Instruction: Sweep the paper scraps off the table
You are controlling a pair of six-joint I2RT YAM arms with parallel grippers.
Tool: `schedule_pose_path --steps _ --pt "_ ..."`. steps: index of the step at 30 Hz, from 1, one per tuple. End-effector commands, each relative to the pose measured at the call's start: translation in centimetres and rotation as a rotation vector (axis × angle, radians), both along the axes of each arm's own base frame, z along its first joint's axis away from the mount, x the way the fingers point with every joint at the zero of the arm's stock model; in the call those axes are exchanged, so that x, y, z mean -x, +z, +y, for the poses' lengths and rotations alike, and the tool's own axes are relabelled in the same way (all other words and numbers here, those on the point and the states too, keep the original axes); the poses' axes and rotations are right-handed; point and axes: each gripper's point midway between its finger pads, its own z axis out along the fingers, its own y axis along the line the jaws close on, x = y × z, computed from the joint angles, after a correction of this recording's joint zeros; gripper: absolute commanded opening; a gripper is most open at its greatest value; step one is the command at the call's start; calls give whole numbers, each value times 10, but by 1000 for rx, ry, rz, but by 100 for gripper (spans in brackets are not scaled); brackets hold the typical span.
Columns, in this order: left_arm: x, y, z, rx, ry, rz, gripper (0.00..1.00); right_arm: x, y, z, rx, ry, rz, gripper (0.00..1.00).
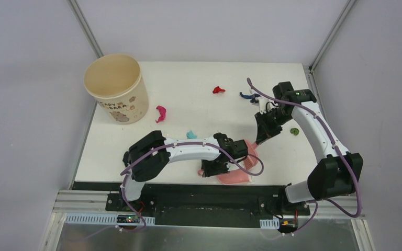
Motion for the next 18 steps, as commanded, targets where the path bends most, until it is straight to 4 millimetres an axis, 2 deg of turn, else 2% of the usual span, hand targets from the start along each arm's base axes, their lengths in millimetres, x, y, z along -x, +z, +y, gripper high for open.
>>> schedule_pose_path --steps 1,5,8,11,13,15,18 --pt "-7 11 -9 34 24 -41 0 39 30 28 -185 34 123 0" --pt "-16 22 -7 48 27 -95 0 32 29 17 -113 20 54 0" --pt "-25 26 -4 44 36 -135 0 17 27 3 -30 -19 -11 0" --pt "-30 33 -3 46 36 -167 0 0 36 -6 -3 -71 -83 0" --pt "-33 48 -5 44 48 -183 0 -9 47 -10 -10 -98 -135 0" --pt "-33 65 2 14 60 -192 0 -16 58 -15 -15 -115 -185 0" --pt "-31 91 23 -43 85 -214 0 -19 68 -22 -18 -136 -234 0"
